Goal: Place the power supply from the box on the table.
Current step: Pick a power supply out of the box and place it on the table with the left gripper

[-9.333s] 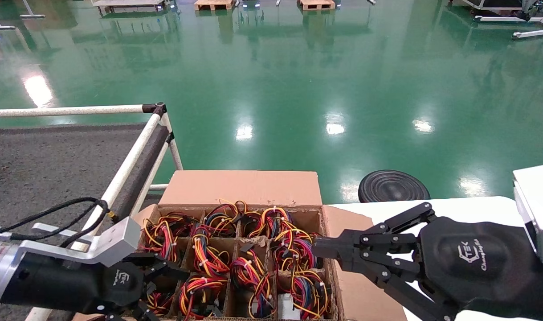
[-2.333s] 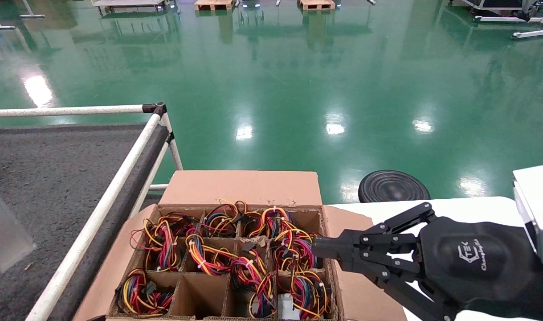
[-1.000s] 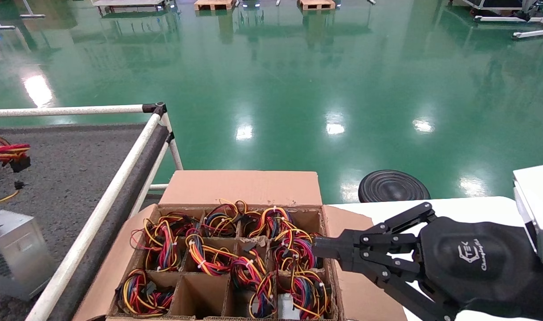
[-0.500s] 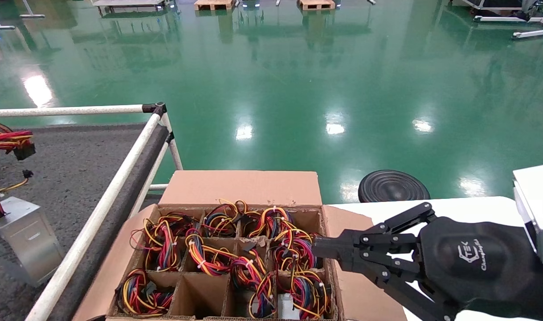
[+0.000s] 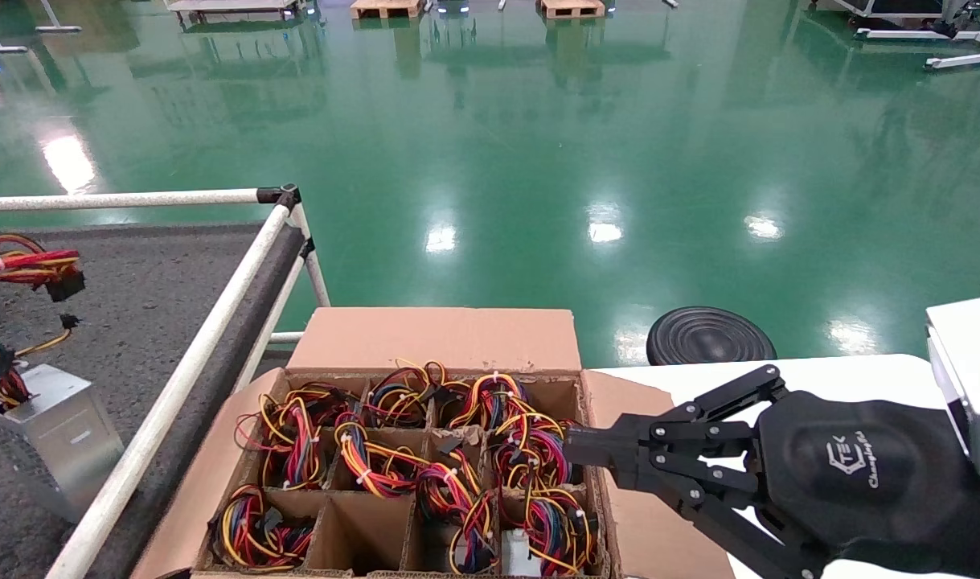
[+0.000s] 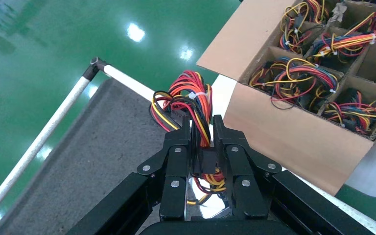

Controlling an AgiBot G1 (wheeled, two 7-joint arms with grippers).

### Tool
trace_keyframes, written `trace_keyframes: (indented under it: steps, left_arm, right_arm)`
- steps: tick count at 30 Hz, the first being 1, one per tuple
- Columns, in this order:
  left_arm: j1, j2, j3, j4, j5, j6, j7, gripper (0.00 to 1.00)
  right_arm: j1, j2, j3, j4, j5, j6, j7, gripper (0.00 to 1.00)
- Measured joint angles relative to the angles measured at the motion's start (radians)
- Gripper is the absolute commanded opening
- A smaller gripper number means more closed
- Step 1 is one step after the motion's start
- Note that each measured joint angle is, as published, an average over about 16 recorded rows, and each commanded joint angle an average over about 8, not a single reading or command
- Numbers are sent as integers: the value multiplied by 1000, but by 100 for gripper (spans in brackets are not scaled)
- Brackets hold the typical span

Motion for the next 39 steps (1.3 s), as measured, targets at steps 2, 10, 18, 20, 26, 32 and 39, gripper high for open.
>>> trace_keyframes:
  steps: [2,10,18,20,26,32,39]
  left_arm:
    - [11,-8,4,-6,-17,0,-1,0]
    - [59,-52,19,-35,-92,0,-8,0]
    - [99,-100,28,-66,-162,0,-19,0]
    - [107,-111,29,-73,-177,0,-22,14]
    - [128,-138,31,-92,-212,0,-31,89]
    - [147,-158,32,-112,-239,-3,-42,100]
    - [166,-172,33,-135,-262,-12,-56,100]
  right_arm:
    - [0,0,0,0,0,0,0,0]
    - [0,0,0,0,0,0,0,0]
    - [0,0,0,0,0,0,0,0]
    - [0,0,0,0,0,0,0,0]
    - [0,0,0,0,0,0,0,0]
    - [0,0,0,0,0,0,0,0]
    - [0,0,0,0,0,0,0,0]
